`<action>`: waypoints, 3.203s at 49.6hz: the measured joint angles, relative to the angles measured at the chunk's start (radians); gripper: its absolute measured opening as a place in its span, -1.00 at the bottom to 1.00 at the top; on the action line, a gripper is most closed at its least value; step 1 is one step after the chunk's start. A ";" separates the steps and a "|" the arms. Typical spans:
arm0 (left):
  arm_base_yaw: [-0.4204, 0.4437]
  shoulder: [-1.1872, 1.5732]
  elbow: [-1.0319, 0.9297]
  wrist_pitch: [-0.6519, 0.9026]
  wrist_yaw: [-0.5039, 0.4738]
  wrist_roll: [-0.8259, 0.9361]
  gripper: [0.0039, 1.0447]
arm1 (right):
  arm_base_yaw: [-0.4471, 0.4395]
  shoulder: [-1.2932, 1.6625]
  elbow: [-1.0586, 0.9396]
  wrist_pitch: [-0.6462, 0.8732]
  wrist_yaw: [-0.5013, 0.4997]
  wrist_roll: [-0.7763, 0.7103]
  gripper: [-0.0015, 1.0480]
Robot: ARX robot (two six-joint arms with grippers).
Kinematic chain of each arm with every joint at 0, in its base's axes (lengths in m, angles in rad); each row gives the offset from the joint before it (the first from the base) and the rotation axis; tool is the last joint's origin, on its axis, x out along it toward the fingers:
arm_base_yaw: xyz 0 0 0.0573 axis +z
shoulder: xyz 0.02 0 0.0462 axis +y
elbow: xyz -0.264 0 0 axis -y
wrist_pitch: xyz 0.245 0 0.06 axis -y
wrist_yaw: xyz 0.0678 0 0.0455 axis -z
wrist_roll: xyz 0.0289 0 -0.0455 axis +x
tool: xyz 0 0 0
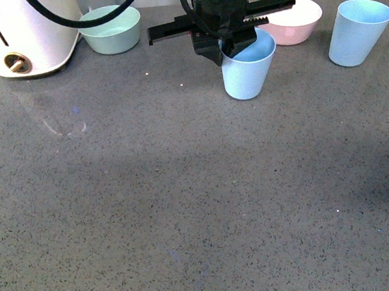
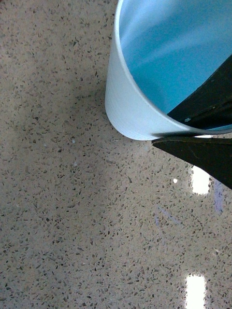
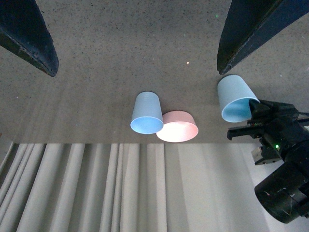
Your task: Stack blue cups with both arms
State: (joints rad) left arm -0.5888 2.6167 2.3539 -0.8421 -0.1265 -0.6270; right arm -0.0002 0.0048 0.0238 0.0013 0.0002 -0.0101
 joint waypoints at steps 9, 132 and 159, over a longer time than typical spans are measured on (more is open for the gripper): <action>0.002 0.009 0.008 -0.003 0.003 0.000 -0.96 | 0.000 0.000 0.000 0.000 0.000 0.000 0.83; 0.585 -2.003 -2.339 1.439 0.126 0.619 -0.97 | 0.000 0.000 0.000 0.000 0.000 0.000 0.83; 0.585 -2.278 -2.339 1.182 0.127 0.619 -0.97 | 0.000 0.000 0.000 0.000 0.000 0.000 0.83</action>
State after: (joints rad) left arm -0.0036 0.3389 0.0147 0.3401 0.0002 -0.0078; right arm -0.0002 0.0048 0.0238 0.0013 0.0002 -0.0101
